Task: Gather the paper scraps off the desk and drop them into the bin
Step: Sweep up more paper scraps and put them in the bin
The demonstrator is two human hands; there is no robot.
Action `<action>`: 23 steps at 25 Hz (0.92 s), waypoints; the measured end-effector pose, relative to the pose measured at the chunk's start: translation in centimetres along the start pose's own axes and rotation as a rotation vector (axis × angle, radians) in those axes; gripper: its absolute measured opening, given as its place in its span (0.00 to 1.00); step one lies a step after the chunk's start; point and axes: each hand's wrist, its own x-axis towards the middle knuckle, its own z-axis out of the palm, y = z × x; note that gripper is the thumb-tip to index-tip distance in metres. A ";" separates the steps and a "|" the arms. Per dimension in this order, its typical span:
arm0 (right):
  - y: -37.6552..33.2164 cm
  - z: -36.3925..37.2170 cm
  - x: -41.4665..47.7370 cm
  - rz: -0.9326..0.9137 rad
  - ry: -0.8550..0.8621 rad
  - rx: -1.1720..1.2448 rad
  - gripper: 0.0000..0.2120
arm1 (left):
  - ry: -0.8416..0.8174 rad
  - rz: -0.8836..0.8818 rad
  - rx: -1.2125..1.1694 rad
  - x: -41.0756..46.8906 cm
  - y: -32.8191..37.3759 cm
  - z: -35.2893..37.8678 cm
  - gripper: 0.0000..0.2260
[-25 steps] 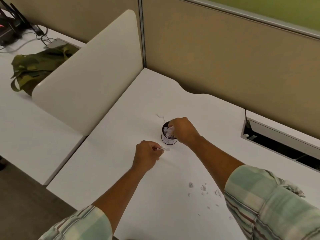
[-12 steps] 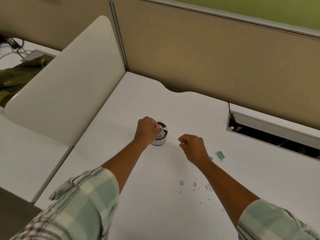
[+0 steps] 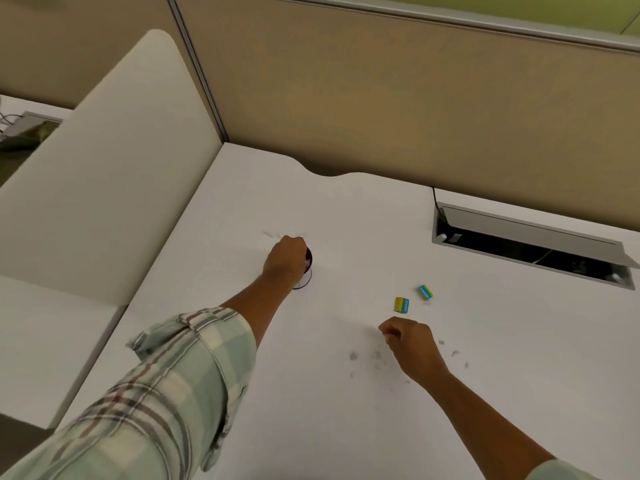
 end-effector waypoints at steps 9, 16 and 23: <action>3.2 0.9 -3.0 -0.011 -0.027 -0.072 0.12 | 0.061 0.063 -0.104 -0.7 -0.8 -3.2 0.09; 4.8 1.0 -4.9 0.007 0.052 -0.042 0.10 | 0.102 0.039 -0.149 -2.2 -1.0 -4.3 0.16; 9.5 -2.6 -4.9 0.152 0.308 0.003 0.17 | 0.319 0.173 -0.265 -6.3 1.1 -2.4 0.08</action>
